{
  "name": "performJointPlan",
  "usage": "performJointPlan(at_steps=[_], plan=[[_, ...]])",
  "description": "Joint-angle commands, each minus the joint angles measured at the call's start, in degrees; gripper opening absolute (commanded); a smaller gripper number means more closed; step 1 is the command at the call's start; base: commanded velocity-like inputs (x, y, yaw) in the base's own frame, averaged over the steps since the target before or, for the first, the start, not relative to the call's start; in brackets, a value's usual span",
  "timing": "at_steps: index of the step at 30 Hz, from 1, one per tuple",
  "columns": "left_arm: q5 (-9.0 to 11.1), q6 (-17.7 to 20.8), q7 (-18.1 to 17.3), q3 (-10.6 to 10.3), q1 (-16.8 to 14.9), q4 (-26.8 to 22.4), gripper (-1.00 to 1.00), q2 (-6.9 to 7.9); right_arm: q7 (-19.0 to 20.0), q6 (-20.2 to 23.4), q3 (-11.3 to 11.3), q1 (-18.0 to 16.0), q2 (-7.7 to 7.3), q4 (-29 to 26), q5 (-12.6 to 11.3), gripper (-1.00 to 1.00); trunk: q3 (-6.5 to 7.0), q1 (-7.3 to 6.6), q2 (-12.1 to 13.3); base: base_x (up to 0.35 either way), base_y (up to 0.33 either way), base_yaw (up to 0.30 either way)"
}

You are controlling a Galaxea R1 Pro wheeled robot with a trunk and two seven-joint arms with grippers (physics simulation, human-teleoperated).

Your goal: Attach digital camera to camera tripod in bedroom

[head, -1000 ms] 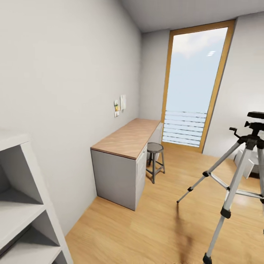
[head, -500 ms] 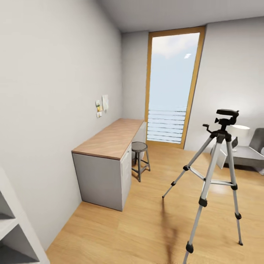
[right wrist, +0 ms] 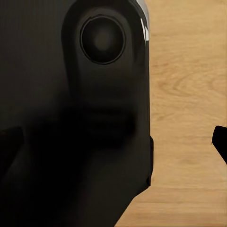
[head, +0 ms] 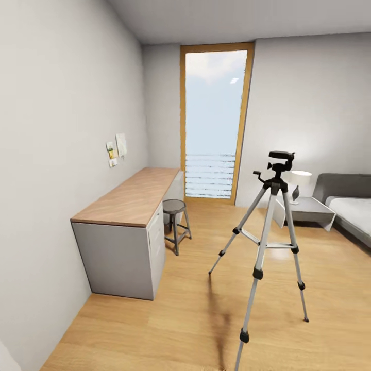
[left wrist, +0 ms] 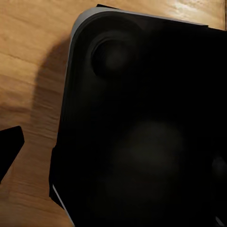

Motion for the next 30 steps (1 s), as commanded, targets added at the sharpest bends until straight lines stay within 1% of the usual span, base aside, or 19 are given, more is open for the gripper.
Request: performJointPlan(at_steps=[1, 6, 20, 30], plan=[[0.34, -0.02, -0.11, 0.34, 0.05, -0.05, 1.0, -0.29, 0.1, -0.12, 0.18, -0.04, 0.0, 0.09, -0.16, 1.0, -0.03, 0.0, -0.02, 0.0, 0.0, -0.296], [0.41, -0.01, -0.11, 0.43, 0.05, 0.04, 1.0, -0.3, 0.15, 0.1, 0.15, -0.04, 0.0, 0.03, -0.09, 1.0, -0.03, 0.0, -0.02, 0.0, 0.0, -0.296], [0.49, -0.07, -0.11, 0.39, 0.05, 0.23, 1.0, -0.41, 0.1, -1.45, -0.34, -0.04, 0.11, -0.17, -0.3, 1.0, -0.03, 0.0, -0.02, 0.0, 0.0, -0.296], [0.53, -0.07, -0.11, 0.43, 0.05, 0.2, 1.0, -0.31, 0.1, -1.71, -0.4, -0.04, 0.04, -0.18, -0.39, 1.0, -0.03, 0.0, -0.02, 0.0, 0.0, -0.296]])
